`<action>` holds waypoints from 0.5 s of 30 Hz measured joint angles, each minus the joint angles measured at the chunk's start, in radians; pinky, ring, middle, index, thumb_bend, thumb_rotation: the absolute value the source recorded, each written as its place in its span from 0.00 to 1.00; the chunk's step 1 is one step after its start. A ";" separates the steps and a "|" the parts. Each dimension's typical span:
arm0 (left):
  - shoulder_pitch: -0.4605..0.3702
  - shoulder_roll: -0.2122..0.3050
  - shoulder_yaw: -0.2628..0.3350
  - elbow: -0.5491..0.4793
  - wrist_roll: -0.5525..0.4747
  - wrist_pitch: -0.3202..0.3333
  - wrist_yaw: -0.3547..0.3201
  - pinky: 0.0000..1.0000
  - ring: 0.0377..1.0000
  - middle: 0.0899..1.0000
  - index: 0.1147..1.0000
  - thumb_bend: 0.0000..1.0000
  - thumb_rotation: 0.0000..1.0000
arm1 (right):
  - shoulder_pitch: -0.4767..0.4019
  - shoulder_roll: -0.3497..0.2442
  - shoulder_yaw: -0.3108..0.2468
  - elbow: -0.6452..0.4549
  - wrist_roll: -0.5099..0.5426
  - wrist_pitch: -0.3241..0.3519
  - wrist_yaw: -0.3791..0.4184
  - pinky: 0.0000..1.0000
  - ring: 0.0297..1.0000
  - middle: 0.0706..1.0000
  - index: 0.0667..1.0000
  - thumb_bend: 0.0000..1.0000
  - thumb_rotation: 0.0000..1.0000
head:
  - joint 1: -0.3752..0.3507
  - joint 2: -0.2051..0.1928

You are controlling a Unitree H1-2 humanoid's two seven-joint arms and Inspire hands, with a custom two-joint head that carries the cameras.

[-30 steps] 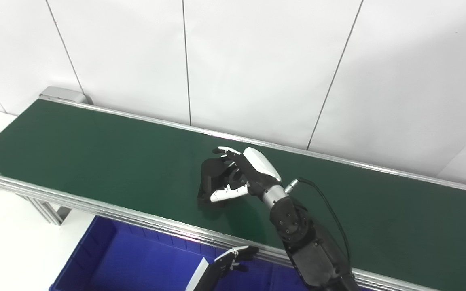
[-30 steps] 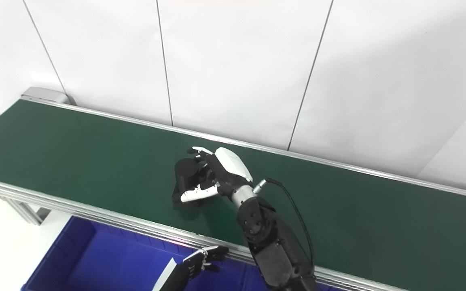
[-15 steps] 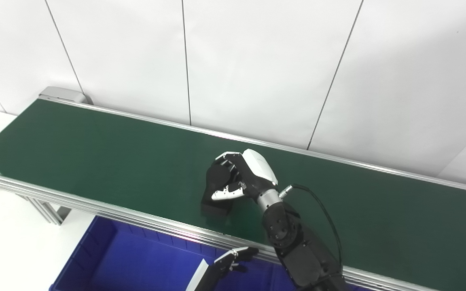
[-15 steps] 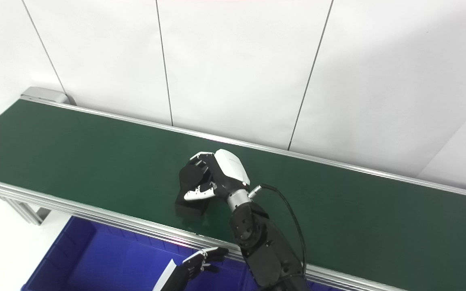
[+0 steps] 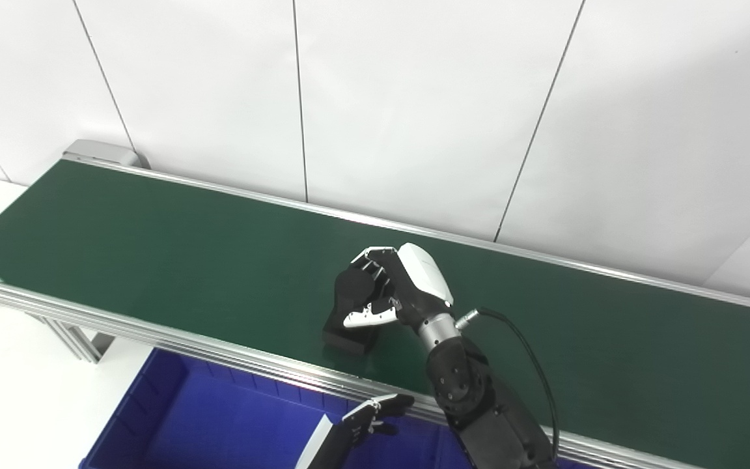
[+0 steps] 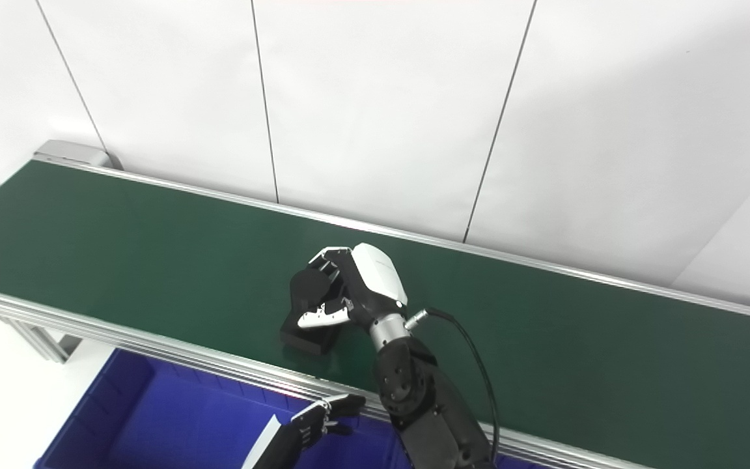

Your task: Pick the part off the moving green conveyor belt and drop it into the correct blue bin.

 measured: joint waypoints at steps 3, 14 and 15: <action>0.010 -0.001 0.015 -0.006 -0.001 0.000 -0.011 0.76 0.82 0.83 0.74 0.97 0.31 | 0.059 -0.026 -0.024 -0.119 0.016 0.000 0.000 0.34 0.36 0.44 0.53 0.50 0.00 | -0.012 0.006; 0.052 -0.009 0.042 -0.061 -0.021 0.000 -0.054 0.76 0.85 0.85 0.78 0.95 0.34 | 0.288 -0.103 -0.160 -0.505 0.067 0.023 0.033 0.30 0.36 0.46 0.52 0.50 0.00 | -0.074 0.069; 0.057 -0.009 0.046 -0.072 -0.021 0.000 -0.058 0.76 0.85 0.85 0.78 0.94 0.34 | 0.309 -0.108 -0.170 -0.540 0.069 0.027 0.038 0.30 0.36 0.47 0.52 0.50 0.00 | -0.075 0.072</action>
